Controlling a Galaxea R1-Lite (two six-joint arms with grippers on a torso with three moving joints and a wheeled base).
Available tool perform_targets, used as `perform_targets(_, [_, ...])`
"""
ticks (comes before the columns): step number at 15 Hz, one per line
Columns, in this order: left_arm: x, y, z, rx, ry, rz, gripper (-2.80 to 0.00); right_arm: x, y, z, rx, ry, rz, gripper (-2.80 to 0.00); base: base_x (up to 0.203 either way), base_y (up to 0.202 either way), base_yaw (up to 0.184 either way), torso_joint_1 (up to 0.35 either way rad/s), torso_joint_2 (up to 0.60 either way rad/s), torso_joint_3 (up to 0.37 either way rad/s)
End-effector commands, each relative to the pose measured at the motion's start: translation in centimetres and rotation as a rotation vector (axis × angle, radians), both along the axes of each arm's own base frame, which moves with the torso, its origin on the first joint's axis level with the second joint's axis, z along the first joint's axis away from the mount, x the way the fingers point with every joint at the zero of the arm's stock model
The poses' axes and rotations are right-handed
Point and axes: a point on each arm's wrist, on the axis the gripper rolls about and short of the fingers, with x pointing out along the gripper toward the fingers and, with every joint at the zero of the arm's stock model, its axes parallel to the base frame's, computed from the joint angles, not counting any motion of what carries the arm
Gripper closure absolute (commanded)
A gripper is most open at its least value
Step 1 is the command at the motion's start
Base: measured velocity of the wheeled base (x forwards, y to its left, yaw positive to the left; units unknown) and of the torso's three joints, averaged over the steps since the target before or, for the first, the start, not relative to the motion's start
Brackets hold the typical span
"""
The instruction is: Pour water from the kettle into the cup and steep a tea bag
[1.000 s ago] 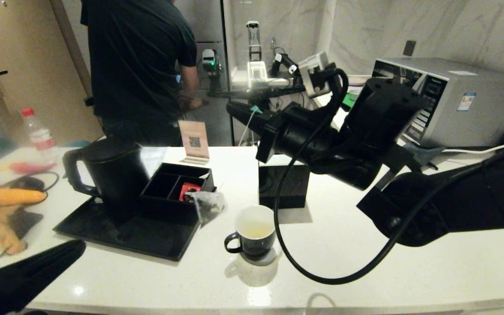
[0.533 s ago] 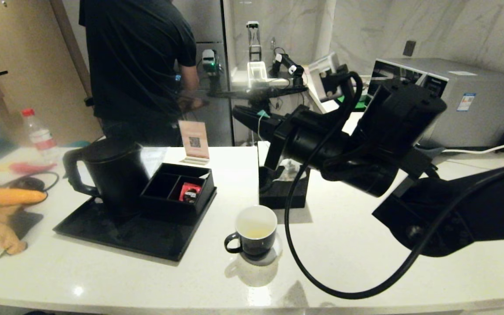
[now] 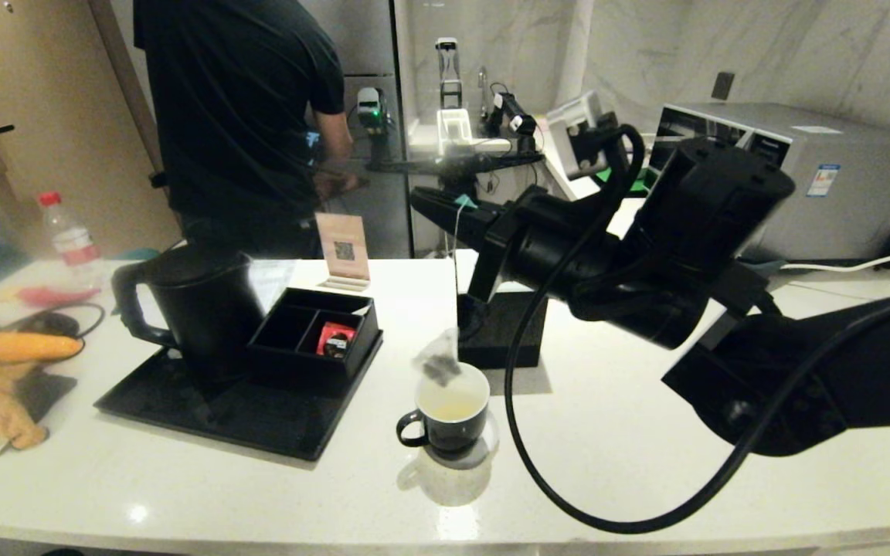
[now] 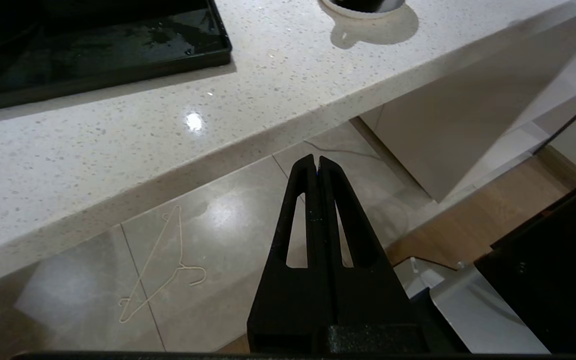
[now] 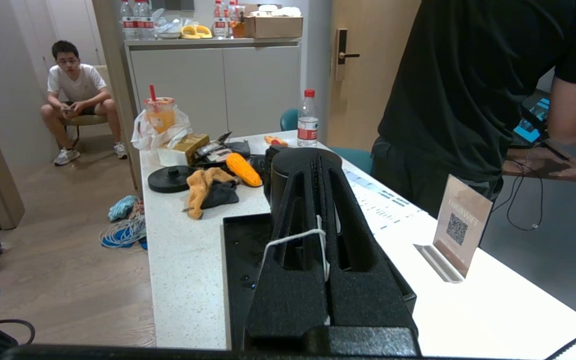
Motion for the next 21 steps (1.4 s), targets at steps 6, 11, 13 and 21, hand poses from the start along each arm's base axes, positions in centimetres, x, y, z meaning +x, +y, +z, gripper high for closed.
perform_targets(6, [0.0, 0.0, 0.0, 0.002, 0.003, -0.001, 0.00, 0.1, 0.1, -0.3, 0.001, -0.002, 0.003, 0.00, 0.000, 0.000, 0.000, 0.000, 0.00, 0.000])
perform_targets(11, [0.0, 0.0, 0.0, 0.002, 0.003, 0.047, 0.00, 0.5, 0.8, -1.6, -0.014, 0.012, 0.009, 0.00, 0.000, 0.000, 0.000, 0.000, 0.00, 0.000])
perform_targets(13, [0.0, 0.0, 0.0, 0.003, 0.007, 0.174, 0.00, 0.3, 1.1, -2.9, -0.020, 0.019, 0.017, 0.00, 0.000, 0.000, 0.000, 0.000, 0.00, 0.000])
perform_targets(21, [0.0, 0.0, 0.0, 0.002, 0.006, 0.437, 0.00, -0.4, 1.0, -6.1, -0.068, 0.070, 0.031, 0.00, 0.000, 0.000, 0.000, 0.000, 0.00, 0.000])
